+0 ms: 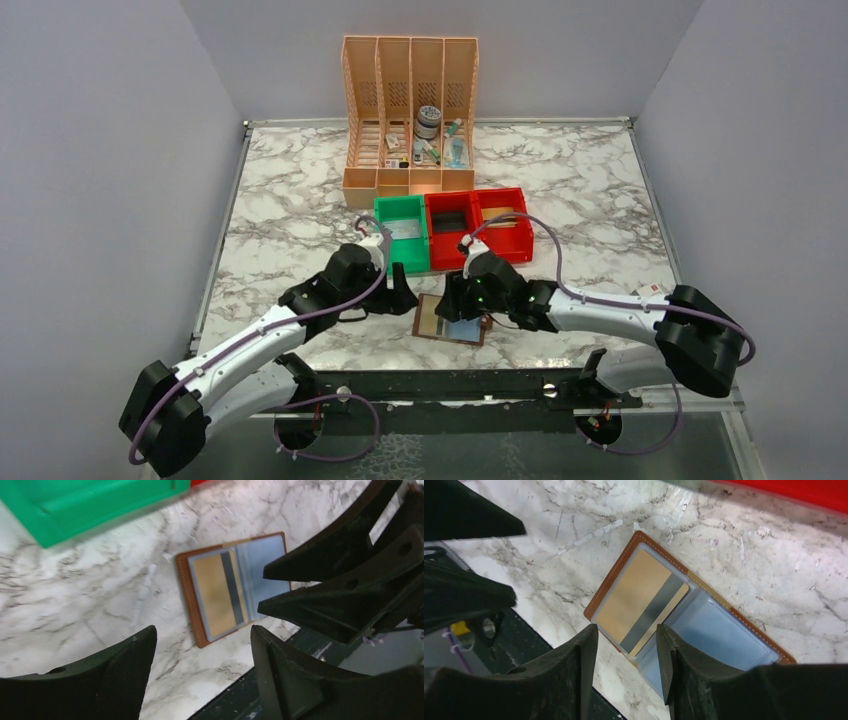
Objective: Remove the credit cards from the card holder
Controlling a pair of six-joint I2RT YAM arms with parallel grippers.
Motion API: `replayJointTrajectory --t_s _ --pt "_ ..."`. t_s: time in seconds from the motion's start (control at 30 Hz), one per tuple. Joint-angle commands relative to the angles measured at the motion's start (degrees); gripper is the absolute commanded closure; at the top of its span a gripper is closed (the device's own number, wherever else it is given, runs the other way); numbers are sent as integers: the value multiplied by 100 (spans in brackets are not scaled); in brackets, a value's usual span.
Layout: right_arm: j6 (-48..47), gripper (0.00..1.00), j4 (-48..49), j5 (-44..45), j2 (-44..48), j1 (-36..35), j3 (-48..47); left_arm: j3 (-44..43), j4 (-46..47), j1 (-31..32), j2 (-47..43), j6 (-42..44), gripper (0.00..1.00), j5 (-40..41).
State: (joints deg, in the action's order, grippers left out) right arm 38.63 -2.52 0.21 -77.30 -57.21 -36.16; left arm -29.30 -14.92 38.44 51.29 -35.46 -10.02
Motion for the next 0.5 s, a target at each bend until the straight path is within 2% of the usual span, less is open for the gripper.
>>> replayJointTrajectory --t_s 0.0,0.13,0.27,0.47 --pt "432 56 768 -727 246 214 538 201 1110 493 294 -578 32 -405" --pt "733 68 1400 -1299 286 544 972 286 1434 781 696 -802 38 -119" --pt "880 70 1770 -1668 172 712 1084 518 1899 924 982 -1031 46 30" --pt "918 72 1955 -1662 -141 852 1075 628 2265 985 1426 -1129 50 96"
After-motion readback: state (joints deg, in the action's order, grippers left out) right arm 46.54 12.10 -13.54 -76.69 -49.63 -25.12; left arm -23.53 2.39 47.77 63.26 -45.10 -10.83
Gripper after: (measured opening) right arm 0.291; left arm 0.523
